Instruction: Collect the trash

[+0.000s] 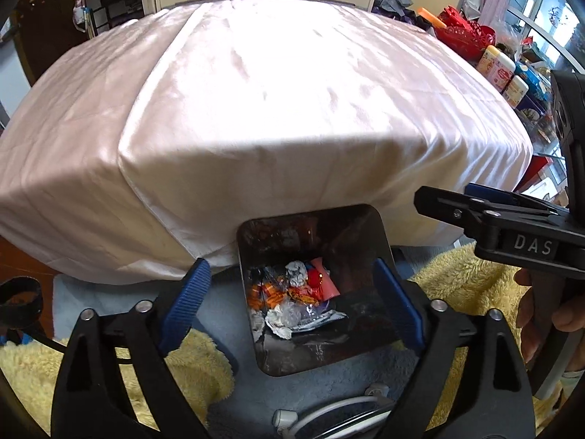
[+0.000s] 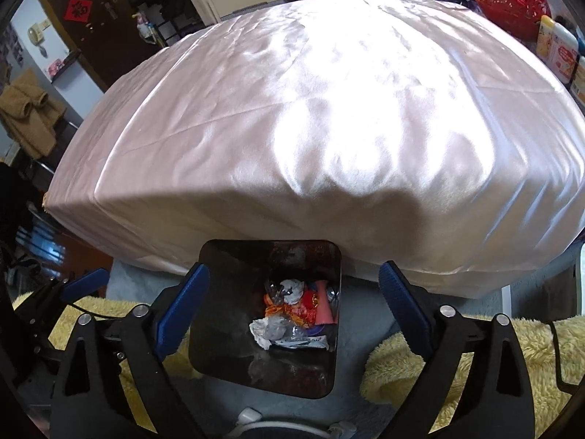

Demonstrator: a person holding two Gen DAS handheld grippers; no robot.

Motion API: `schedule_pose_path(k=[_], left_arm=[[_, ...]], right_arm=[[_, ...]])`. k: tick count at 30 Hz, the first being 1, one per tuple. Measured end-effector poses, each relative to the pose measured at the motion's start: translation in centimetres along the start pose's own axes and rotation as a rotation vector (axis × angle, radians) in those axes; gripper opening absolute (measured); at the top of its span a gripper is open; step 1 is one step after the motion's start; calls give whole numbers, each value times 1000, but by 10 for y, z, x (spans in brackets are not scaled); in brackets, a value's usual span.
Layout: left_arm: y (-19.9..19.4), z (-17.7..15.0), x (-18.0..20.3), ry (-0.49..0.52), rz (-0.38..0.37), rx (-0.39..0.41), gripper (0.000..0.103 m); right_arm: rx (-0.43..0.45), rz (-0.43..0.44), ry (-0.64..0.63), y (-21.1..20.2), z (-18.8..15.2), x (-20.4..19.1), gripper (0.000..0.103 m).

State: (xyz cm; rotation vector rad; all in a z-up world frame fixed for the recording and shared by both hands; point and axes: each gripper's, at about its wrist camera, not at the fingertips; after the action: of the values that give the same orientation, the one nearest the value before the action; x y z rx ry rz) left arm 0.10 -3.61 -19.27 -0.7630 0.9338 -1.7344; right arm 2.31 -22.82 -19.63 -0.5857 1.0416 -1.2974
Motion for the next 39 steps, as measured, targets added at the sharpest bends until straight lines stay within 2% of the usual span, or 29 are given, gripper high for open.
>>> schedule_pose_path(k=[2, 5, 12, 18, 22, 25, 30, 39], left_arm=[[-12, 8, -2, 2, 19, 30, 94], [-31, 24, -5, 2, 44, 86, 95], [-88, 62, -13, -39, 95, 266, 95], [-139, 83, -13, -54, 167, 394, 95], [-171, 88, -4, -22, 223, 463, 95], [-191, 91, 2, -31, 266, 507, 95], [-212, 86, 8, -57, 256, 562, 95], [-221, 72, 8, -83, 272, 597, 95]], right_arm=[[33, -7, -3, -10, 8, -2, 100], [96, -27, 3, -31, 21, -2, 100], [318, -169, -39, -88, 46, -8, 100], [423, -163, -42, -137, 55, -14, 100], [495, -164, -50, -169, 53, -23, 100], [543, -168, -62, -189, 52, -29, 100], [630, -177, -73, -215, 41, -35, 100], [674, -206, -105, -222, 24, -50, 100]])
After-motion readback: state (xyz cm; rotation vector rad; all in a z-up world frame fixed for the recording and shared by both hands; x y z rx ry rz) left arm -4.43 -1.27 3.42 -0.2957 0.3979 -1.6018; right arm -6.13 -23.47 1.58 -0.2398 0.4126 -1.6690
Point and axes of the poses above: each gripper's, at about its wrist camera, not at the fingertips, and y roughly the way its jaws point, x to its right, z to its top, and after that the axes turned 3 degrees about y, right-handed
